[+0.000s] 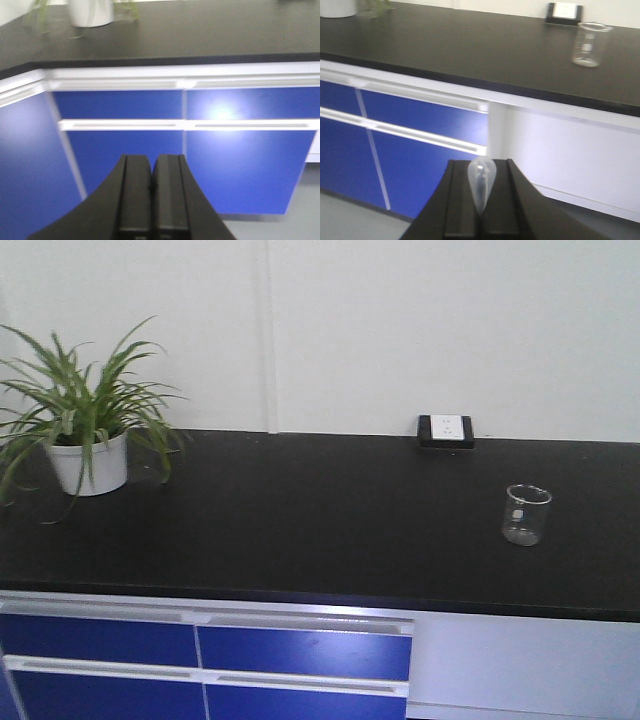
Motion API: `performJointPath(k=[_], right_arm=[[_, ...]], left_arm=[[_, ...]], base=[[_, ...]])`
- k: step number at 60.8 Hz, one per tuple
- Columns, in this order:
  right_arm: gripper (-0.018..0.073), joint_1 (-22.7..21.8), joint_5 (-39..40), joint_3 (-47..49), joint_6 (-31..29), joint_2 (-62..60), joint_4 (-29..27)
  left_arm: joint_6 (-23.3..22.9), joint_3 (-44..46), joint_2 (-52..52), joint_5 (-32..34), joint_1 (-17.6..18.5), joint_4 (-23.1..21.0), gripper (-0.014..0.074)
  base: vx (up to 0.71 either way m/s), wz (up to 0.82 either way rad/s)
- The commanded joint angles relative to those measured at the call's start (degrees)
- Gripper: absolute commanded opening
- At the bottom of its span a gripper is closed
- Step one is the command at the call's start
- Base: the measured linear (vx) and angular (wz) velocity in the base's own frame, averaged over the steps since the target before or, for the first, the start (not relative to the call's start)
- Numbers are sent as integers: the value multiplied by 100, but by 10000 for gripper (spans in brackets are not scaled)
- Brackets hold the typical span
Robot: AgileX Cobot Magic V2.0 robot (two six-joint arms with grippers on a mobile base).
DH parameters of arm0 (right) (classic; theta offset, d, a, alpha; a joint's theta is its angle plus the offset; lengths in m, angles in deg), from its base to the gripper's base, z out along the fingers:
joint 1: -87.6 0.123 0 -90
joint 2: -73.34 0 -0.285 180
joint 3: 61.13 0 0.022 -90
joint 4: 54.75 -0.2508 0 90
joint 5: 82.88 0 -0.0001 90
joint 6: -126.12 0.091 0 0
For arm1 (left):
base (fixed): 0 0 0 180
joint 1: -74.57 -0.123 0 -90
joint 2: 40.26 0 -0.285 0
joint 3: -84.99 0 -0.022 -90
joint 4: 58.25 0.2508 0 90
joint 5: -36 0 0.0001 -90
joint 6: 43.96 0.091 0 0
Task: Grab transparent chemical and place on left bench
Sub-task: 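Hold the pipette in the right gripper while the base drives to the bins bench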
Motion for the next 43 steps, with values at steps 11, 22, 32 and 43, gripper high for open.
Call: performJointPath(k=[11,22,32,43], right_arm=[[-1,-13,395,-56,-15,-12,-29],[-1,-13,415,-56,-15,-12,-30],[-1,-13,415,-56,-15,-12,-30],[-1,-13,411,-56,-15,-12,-30]], left_arm=[[-45,-93,110,449,10,-4,-3],[-45,-93,110,449,10,-4,-3],[-45,-93,110,449,10,-4,-3],[-45,-93,110,449,10,-4,-3]], base=[[-28,64],[-23,92],[-20,99],[-16,94]])
